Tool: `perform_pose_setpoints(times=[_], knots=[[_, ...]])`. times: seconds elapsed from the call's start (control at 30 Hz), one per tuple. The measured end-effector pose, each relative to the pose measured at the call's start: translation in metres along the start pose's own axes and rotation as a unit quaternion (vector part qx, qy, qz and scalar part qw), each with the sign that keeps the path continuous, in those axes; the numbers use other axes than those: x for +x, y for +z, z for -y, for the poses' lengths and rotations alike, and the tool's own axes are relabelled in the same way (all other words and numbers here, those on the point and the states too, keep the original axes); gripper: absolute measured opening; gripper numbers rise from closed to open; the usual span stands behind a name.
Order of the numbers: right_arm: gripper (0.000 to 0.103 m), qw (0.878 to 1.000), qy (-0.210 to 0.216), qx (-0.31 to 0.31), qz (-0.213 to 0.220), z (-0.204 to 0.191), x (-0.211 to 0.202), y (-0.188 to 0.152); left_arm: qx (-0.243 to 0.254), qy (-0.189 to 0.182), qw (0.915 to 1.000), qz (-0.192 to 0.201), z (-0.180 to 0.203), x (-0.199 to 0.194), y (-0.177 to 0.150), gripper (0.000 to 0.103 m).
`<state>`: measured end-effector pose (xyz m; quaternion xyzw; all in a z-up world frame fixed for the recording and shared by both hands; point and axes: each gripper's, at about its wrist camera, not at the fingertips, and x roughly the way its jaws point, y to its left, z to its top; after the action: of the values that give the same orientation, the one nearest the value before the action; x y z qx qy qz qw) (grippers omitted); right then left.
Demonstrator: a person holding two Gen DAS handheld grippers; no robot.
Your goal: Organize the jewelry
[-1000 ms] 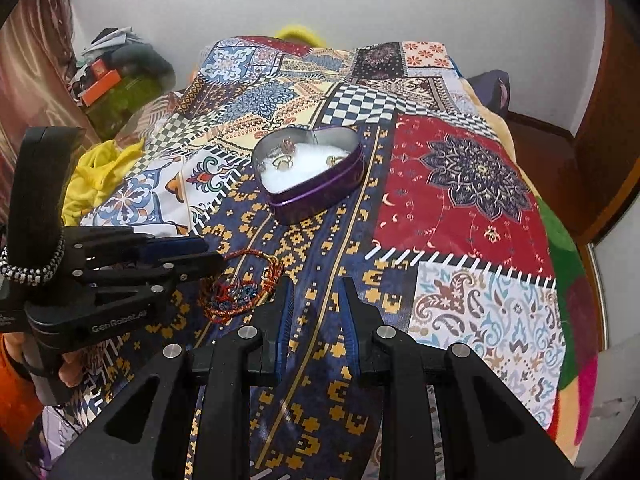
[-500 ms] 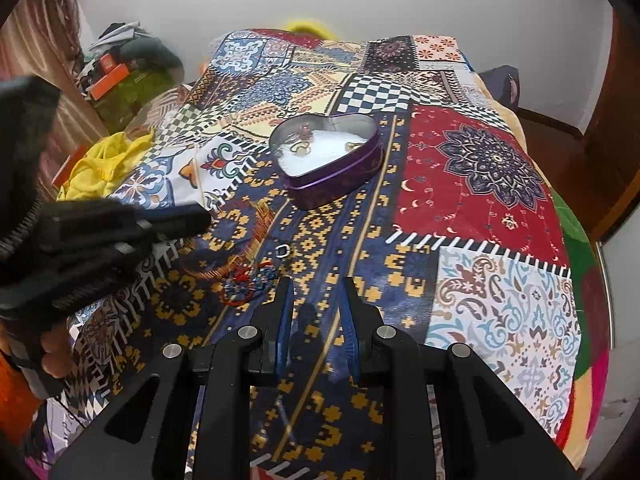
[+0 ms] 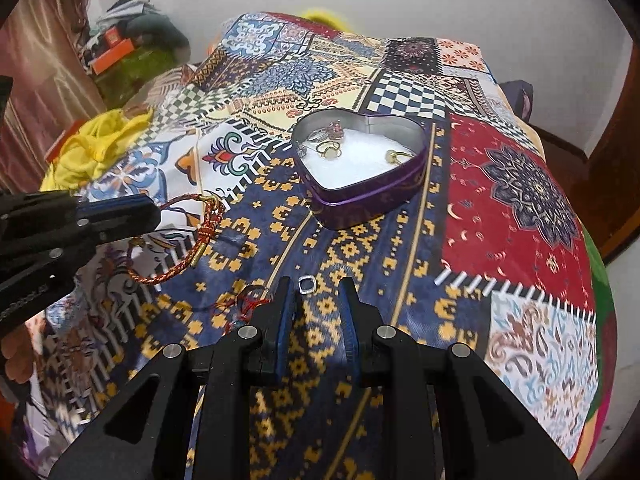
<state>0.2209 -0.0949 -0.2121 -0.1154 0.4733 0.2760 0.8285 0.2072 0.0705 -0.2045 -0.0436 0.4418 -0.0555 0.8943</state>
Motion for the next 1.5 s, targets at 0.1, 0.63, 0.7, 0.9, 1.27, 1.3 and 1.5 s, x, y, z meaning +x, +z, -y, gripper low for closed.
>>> perform_pose_setpoints(times=[0.1,0.63,0.7,0.9,1.27,1.3,1.5], knots=[[0.020,1.000,-0.007,-0.016,0.000,-0.004,0.003,0.000,0.000,-0.003,1.0000,0.001,-0.001,0.003,0.001,0.004],[0.008,0.999,0.002,0.010,0.049,0.009,-0.037,0.006,0.000,-0.008,0.9994,0.033,0.010,-0.014,0.022,0.004],[0.008,0.998,0.001,0.015,0.062,0.013,-0.047,0.010,0.001,-0.008,0.9992,0.040,0.012,-0.018,0.027,0.004],[0.008,0.995,0.004,0.026,0.094,0.020,-0.068,0.021,0.004,-0.011,0.9984,0.055,0.019,-0.021,0.041,0.004],[0.008,0.991,0.011,0.031,0.127,0.025,-0.075,0.041,0.015,-0.008,0.9979,0.062,0.027,-0.006,0.070,0.004],[0.008,0.991,0.011,0.031,0.128,0.026,-0.075,0.042,0.016,-0.007,0.9979,0.062,0.027,-0.004,0.071,0.004],[0.008,0.991,0.023,0.041,0.129,0.034,-0.065,0.050,0.016,0.001,0.9984,0.054,0.025,0.014,0.080,0.004]])
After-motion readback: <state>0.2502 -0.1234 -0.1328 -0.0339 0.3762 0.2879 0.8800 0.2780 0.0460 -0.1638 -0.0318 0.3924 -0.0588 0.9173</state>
